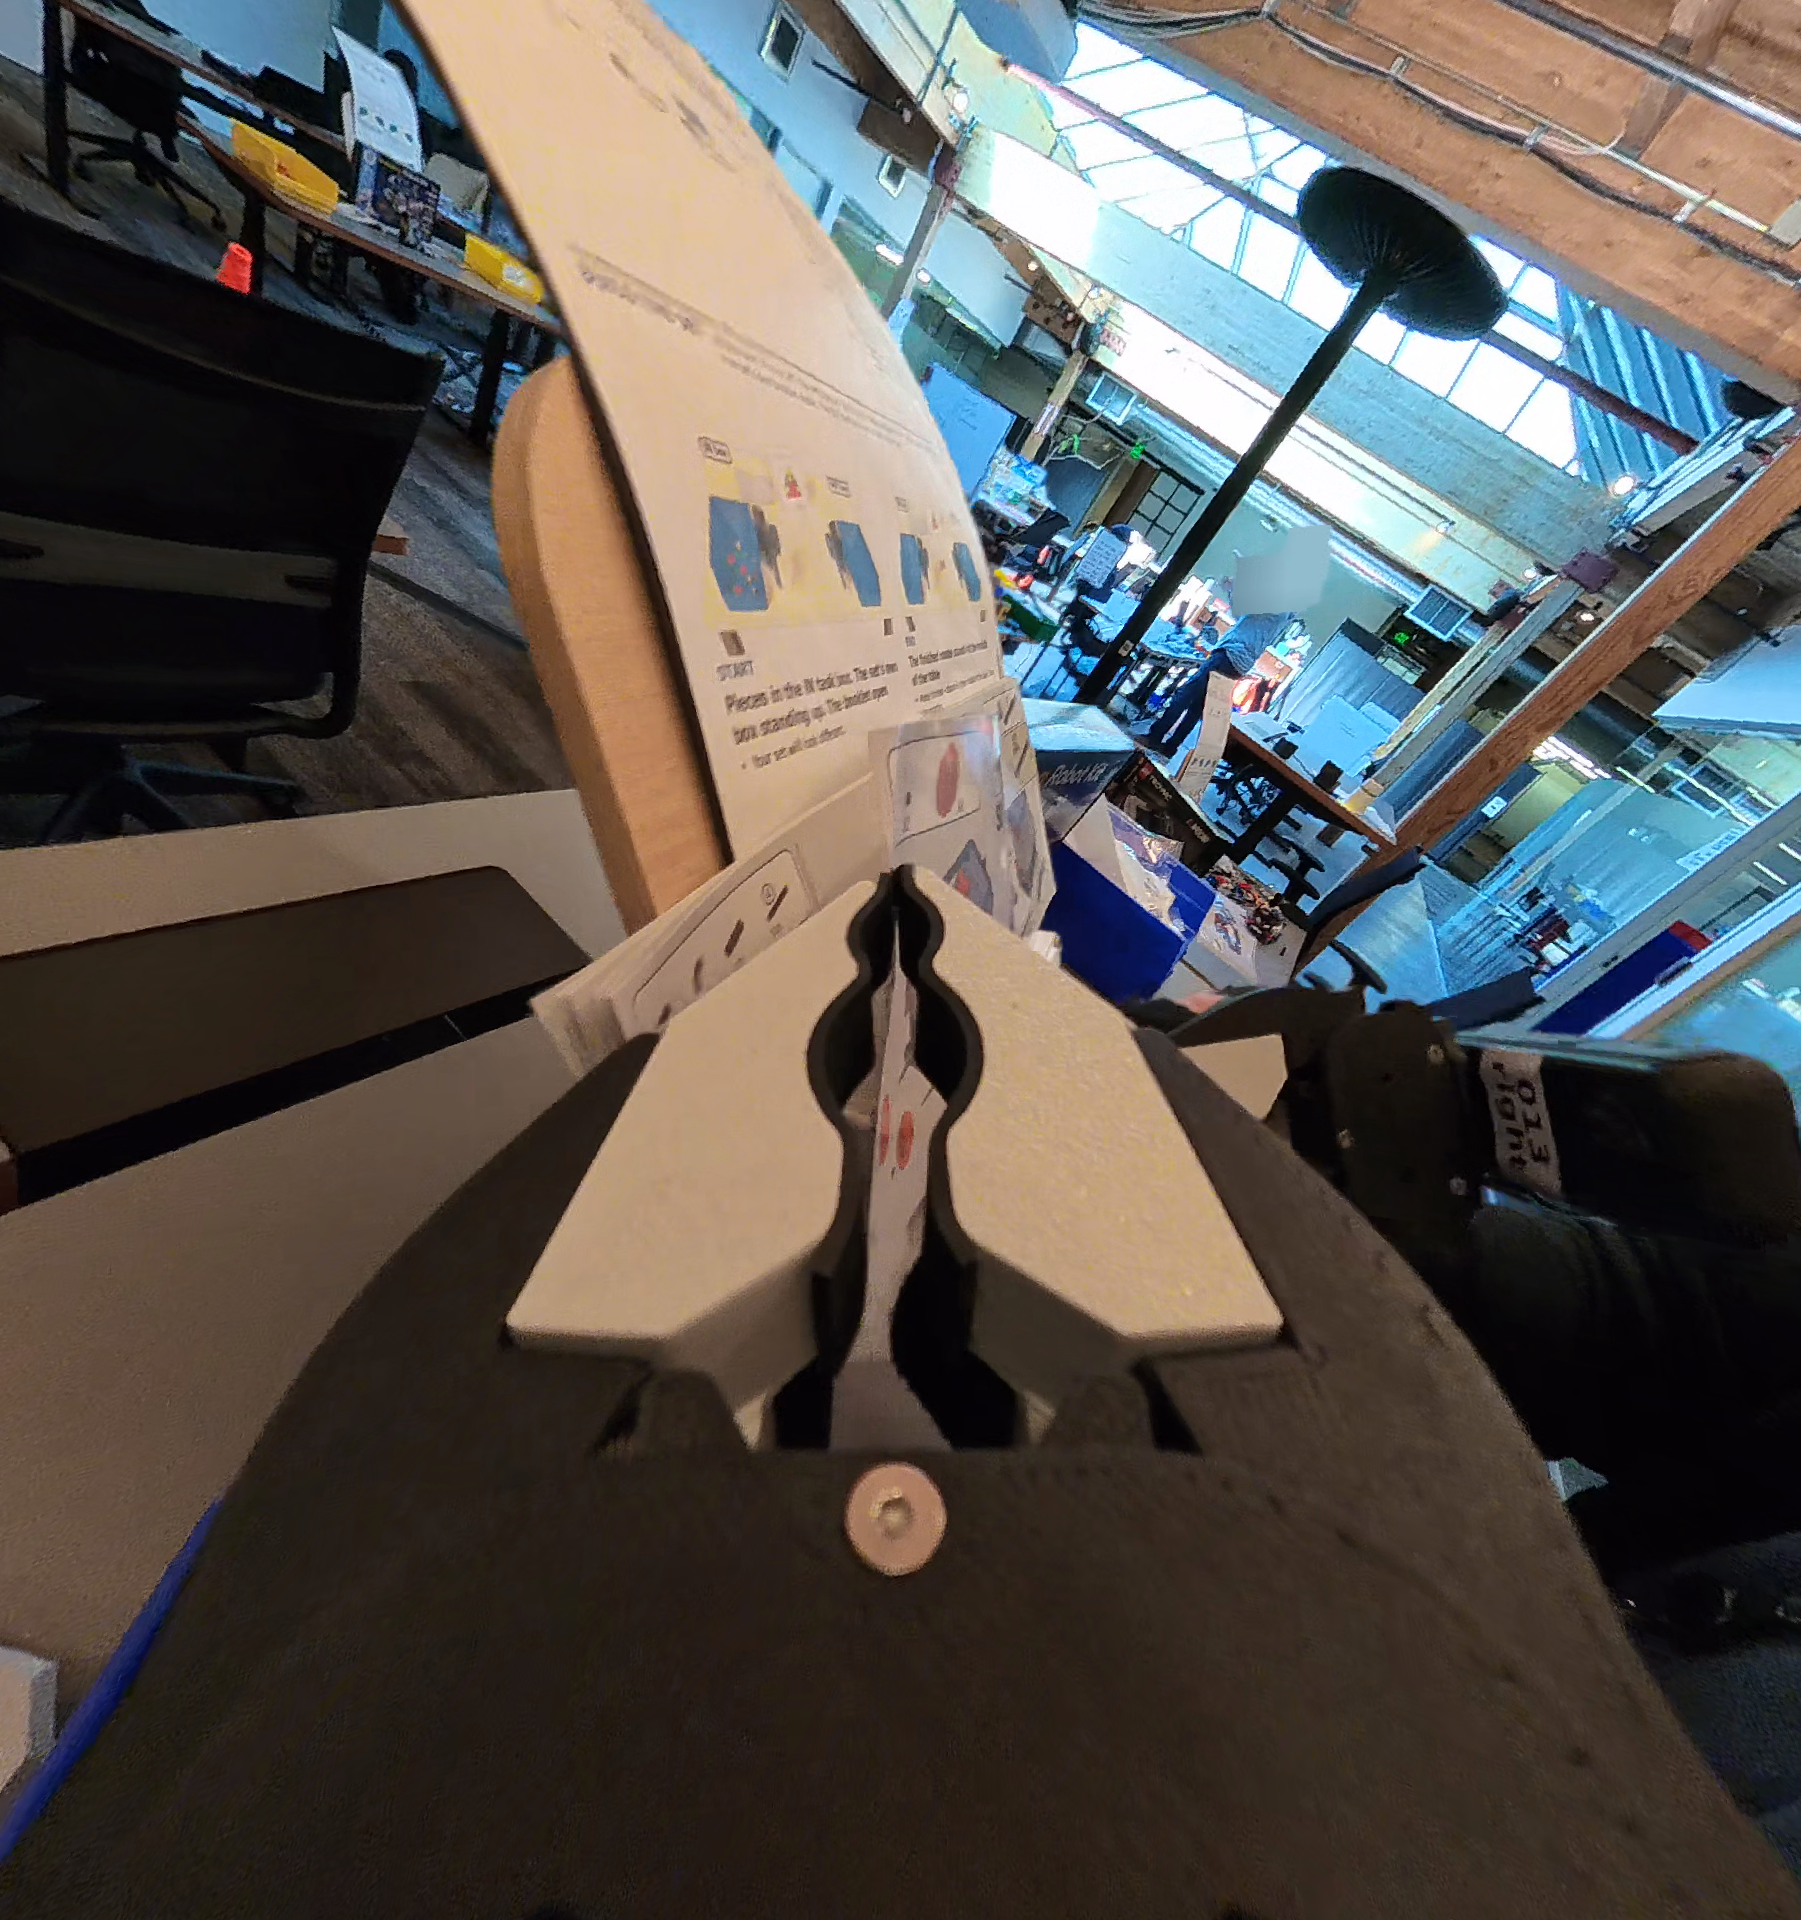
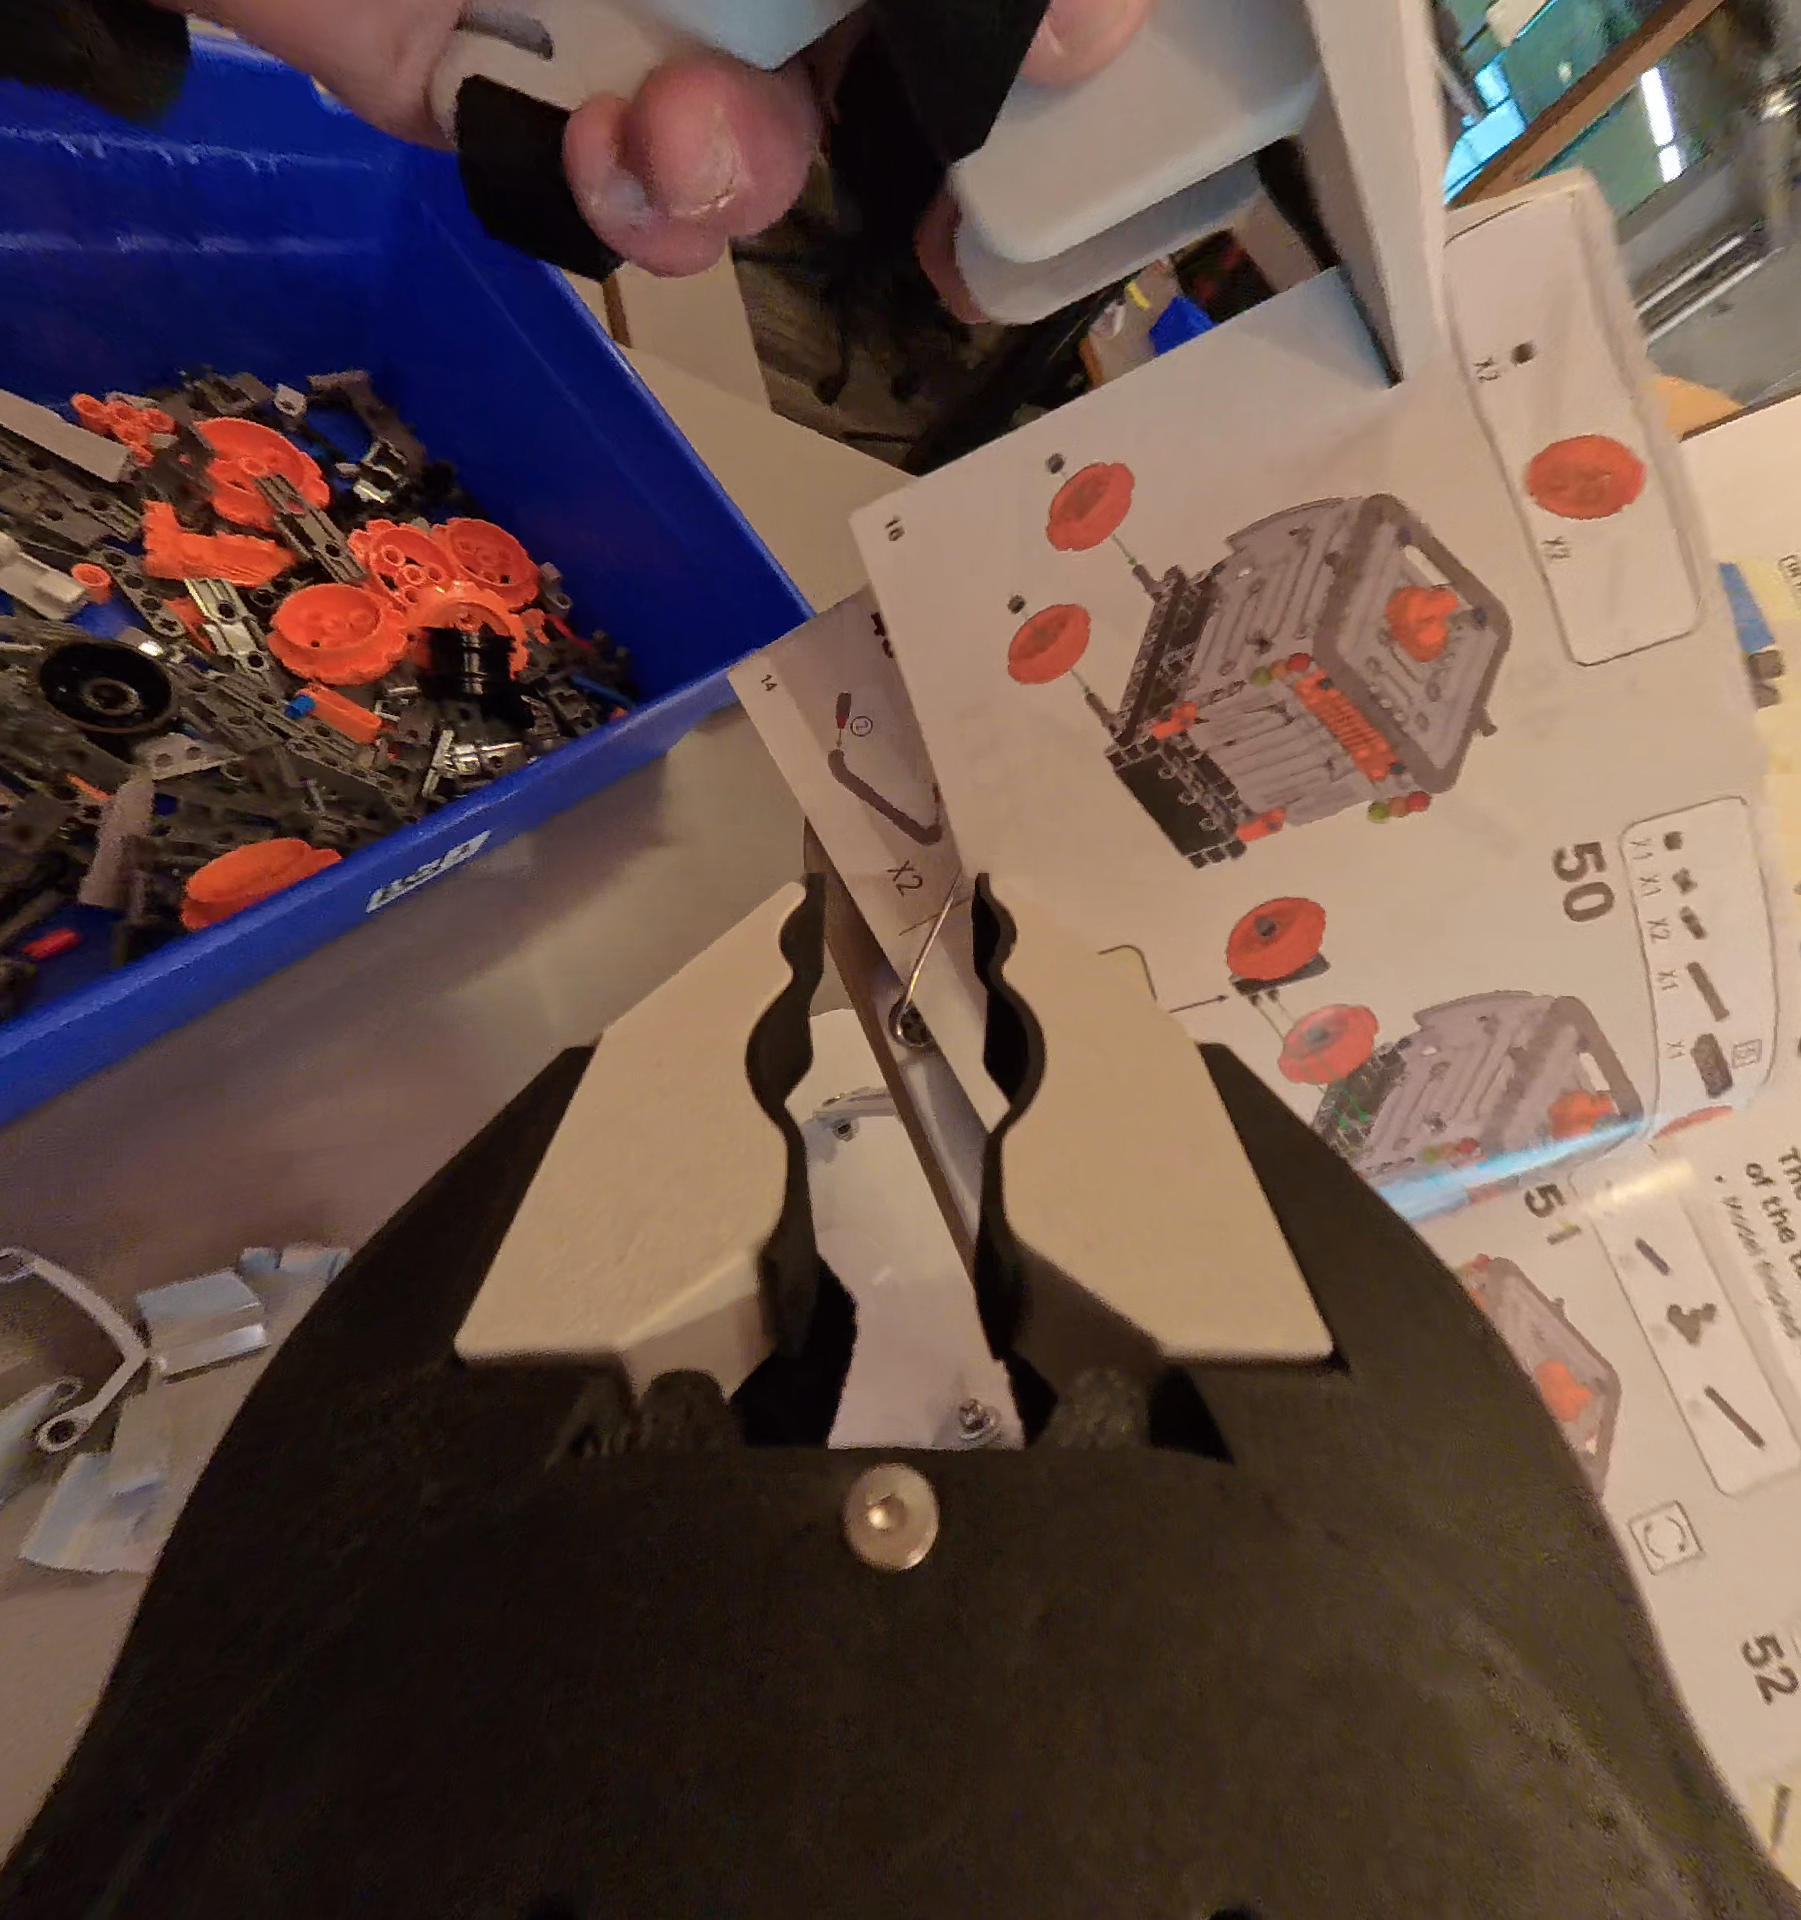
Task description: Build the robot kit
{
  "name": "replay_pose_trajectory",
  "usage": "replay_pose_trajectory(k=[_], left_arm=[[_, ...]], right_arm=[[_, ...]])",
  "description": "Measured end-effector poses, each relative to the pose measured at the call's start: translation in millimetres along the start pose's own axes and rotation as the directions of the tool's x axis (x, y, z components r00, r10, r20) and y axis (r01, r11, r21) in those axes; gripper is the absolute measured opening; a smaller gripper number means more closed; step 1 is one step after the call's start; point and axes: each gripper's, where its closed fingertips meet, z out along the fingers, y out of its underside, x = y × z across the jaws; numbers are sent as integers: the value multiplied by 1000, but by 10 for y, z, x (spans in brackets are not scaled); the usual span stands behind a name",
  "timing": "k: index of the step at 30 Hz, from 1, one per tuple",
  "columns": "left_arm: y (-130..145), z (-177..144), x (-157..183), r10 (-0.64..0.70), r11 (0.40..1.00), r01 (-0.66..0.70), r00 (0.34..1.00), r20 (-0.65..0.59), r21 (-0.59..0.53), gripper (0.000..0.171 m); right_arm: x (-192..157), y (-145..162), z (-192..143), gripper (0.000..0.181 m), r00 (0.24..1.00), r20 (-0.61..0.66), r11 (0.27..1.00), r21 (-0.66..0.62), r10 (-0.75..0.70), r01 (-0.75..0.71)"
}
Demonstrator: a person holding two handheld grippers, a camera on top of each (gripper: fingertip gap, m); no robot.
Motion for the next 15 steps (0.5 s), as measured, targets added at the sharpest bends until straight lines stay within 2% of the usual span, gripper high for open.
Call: replay_pose_trajectory(k=[2, 5, 7, 9, 12, 15], left_arm=[[-56, 37, 91, 21, 1000, -21, 999, -25, 12, 0], [-152, 113, 241, 54, 998, -53, 997, -63, 15, 0], [-202, 171, 313, 83, 997, -83, 994, -73, 6, 0], [-227, 215, 343, 95, 995, -96, 992, -81, -4, 0], [-224, 204, 270, 88, 996, -88, 994, -65, -3, 0], [-142, 131, 125, 61, 998, -62, 997, -39, -2, 0]], right_arm=[[-11, 24, 32, 33, 999, -30, 1000, -11, -20, 20], [13, 27, 107, 33, 998, -60, 999, -37, -33, 31], [36, 40, 153, 23, 998, -66, 998, -59, -25, 21], [84, 28, 191, 3, 997, -80, 999, -53, -6, 2], [44, 13, 221, 0, 1000, -5, 998, -47, 29, -29], [-59, 12, 199, 0, 997, 68, 1000, 11, -26, 25]])
